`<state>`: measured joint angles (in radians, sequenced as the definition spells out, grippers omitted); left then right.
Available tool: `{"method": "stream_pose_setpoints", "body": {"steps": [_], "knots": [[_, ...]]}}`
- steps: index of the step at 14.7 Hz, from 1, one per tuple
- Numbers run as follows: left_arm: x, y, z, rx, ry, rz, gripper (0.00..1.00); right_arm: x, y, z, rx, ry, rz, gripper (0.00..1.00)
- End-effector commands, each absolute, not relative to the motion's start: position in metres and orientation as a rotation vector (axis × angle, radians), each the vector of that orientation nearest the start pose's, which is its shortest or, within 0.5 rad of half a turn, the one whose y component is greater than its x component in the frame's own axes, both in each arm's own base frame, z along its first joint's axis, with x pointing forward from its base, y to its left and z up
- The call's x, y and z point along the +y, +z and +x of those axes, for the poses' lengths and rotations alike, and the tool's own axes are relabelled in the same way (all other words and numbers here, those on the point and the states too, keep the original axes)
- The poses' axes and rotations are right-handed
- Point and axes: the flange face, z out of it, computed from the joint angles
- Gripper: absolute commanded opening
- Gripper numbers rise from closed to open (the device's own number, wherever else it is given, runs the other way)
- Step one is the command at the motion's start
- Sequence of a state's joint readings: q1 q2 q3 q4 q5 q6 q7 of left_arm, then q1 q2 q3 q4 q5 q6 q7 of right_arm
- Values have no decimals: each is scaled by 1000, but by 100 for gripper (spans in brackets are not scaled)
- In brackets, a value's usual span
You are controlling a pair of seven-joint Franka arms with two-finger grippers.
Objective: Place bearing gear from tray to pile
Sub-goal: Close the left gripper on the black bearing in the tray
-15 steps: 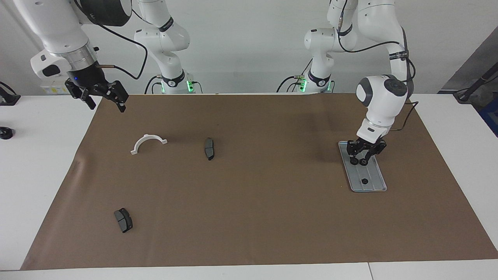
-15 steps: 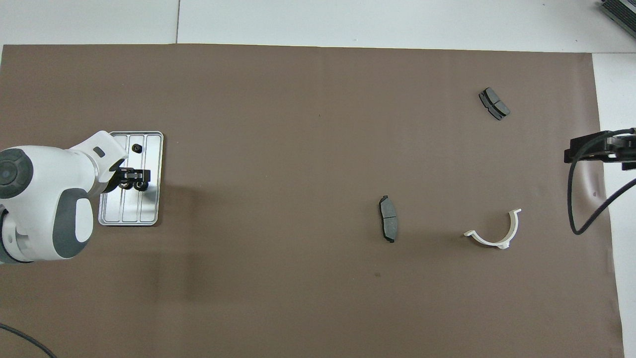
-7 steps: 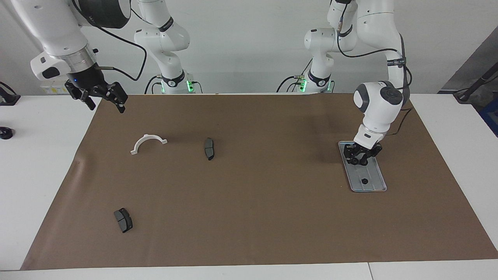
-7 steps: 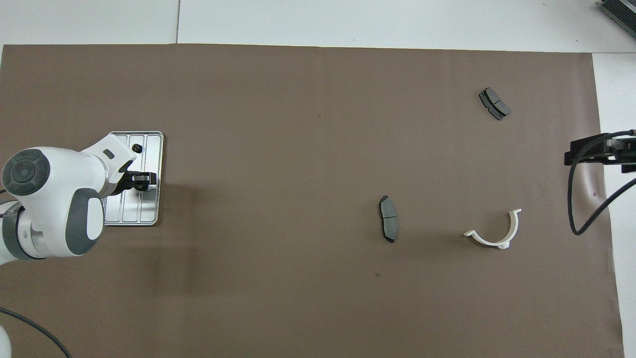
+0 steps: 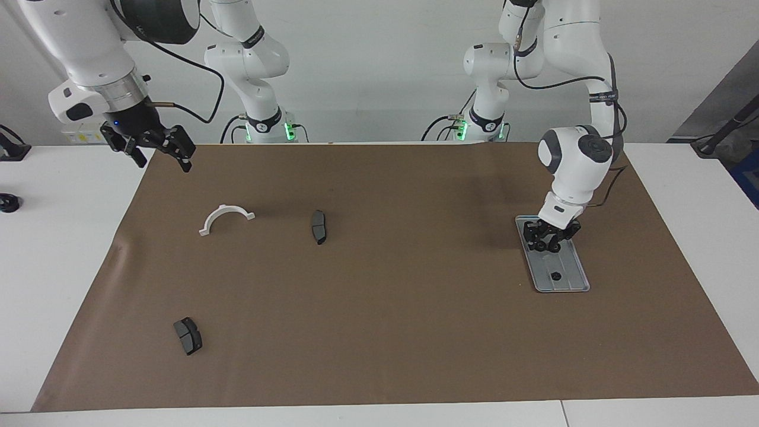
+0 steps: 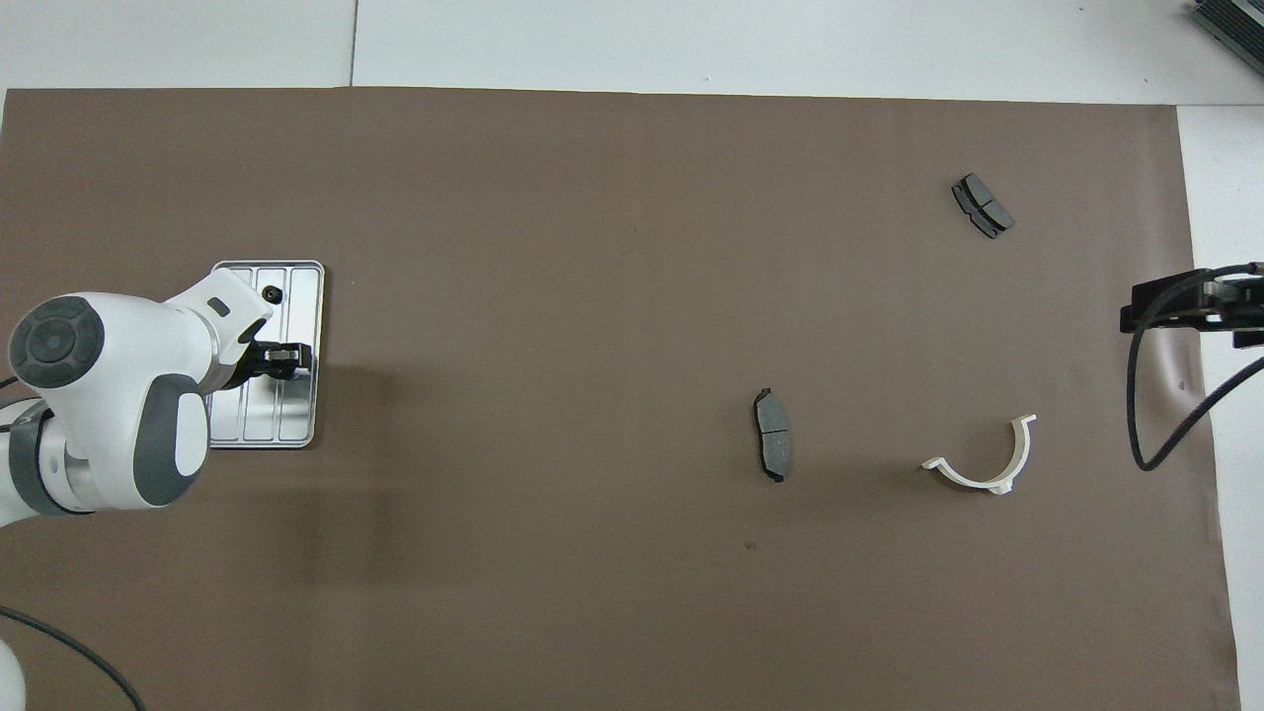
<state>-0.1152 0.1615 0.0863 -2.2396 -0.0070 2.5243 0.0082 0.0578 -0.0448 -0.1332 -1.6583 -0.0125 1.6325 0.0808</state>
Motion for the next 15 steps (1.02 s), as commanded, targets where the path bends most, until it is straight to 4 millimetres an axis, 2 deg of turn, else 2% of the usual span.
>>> {"method": "stream_pose_setpoints", "body": {"steps": [1,8,15], "knots": [[-20,314,555,52,-189,-3112,60,-51,613,534,170,-40,-3135,100],[-21,318,555,46,-160,-3113,60,-54,612,531,136,-11,-3134,100],[-28,314,550,39,-148,-3117,60,-43,615,536,126,-59,-3148,100]]}}
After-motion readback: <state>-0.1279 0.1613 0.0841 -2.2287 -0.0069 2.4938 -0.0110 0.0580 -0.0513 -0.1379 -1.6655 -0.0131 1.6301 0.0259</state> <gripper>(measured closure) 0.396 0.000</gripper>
